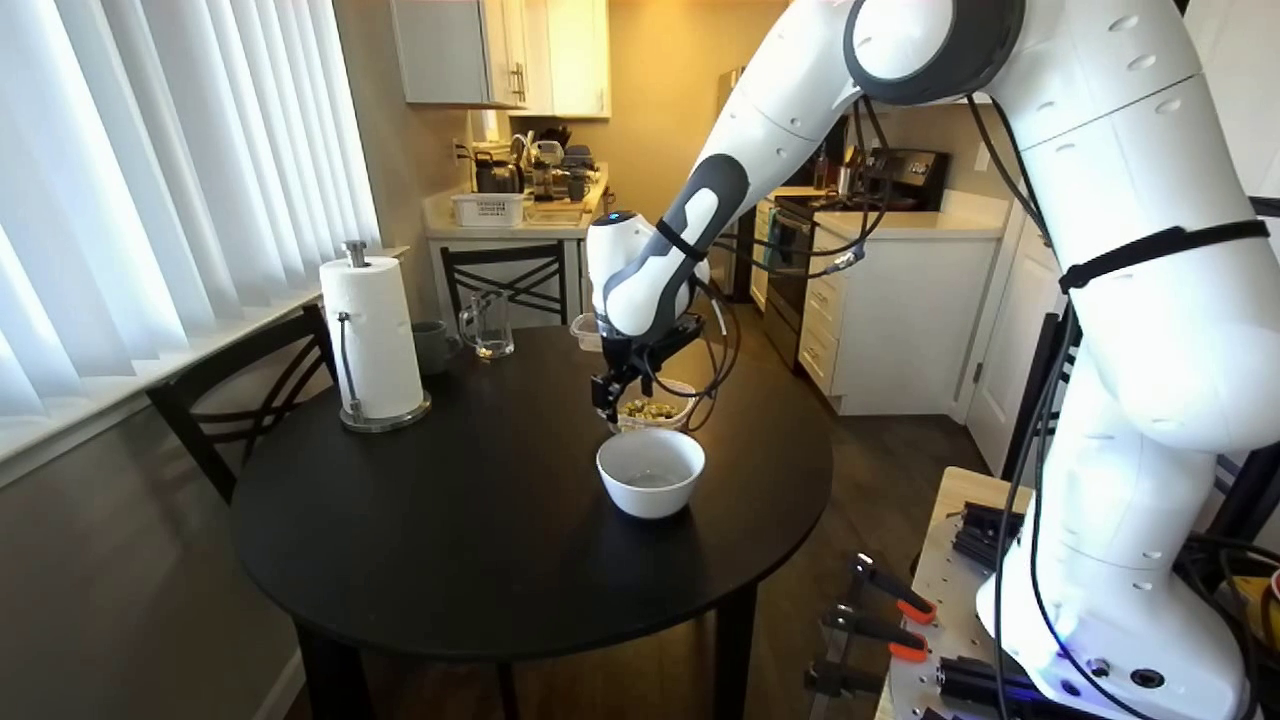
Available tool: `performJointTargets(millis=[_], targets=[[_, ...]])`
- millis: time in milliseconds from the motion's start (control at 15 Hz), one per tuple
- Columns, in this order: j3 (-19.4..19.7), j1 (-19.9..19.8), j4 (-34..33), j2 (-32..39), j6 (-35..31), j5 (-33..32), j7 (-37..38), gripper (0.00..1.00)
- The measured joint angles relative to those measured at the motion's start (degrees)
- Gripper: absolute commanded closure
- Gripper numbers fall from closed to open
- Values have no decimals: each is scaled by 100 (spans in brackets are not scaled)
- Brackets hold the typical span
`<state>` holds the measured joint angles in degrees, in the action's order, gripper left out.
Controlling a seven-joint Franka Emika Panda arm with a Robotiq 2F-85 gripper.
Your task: Pour the contents in the clear bowl on the left into the white bowl.
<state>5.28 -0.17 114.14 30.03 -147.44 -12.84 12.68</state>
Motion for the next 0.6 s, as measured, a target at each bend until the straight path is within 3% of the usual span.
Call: performJointTargets(millis=[267, 400, 600], targets=[[0, -43, -309, 227, 150, 118, -155, 0], [1, -66, -452, 344, 226, 153, -210, 26], [-3, -96, -621, 527, 280, 177, -274, 46]])
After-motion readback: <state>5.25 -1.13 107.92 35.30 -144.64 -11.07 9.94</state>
